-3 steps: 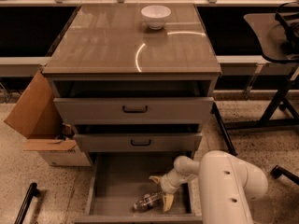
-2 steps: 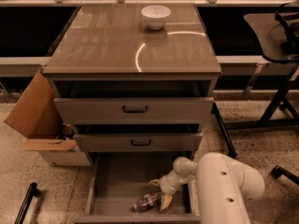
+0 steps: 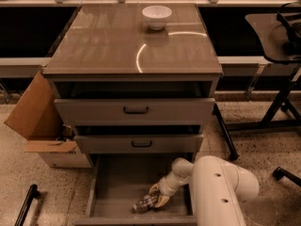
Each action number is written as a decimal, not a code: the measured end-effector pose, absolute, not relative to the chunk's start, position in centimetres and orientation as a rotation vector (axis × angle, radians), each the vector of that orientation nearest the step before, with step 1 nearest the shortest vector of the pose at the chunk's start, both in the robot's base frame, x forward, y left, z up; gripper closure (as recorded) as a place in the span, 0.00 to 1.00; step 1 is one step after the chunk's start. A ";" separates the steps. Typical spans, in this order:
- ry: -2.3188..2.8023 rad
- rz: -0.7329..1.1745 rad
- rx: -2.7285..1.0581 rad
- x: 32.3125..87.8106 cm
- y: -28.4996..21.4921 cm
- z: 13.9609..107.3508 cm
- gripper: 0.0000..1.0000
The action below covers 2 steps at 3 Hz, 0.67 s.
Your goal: Pick water bottle from bottom drawer and place on counter
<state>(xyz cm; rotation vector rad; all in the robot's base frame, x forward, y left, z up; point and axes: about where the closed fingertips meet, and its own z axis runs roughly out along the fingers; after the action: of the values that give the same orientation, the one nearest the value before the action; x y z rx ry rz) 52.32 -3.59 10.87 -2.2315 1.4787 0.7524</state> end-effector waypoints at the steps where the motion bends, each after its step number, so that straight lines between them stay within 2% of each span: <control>1: 1.475 0.759 -2.218 52.5 -3.7 11.0 0.89; 2: 1.474 0.758 -2.216 52.5 -3.8 11.1 1.00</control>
Offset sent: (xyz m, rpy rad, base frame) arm 0.0233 -0.0840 0.0791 0.2091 -0.1508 -0.0810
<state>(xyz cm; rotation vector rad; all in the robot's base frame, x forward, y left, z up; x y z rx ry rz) 52.48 -3.80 11.10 -2.2163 1.4742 0.7585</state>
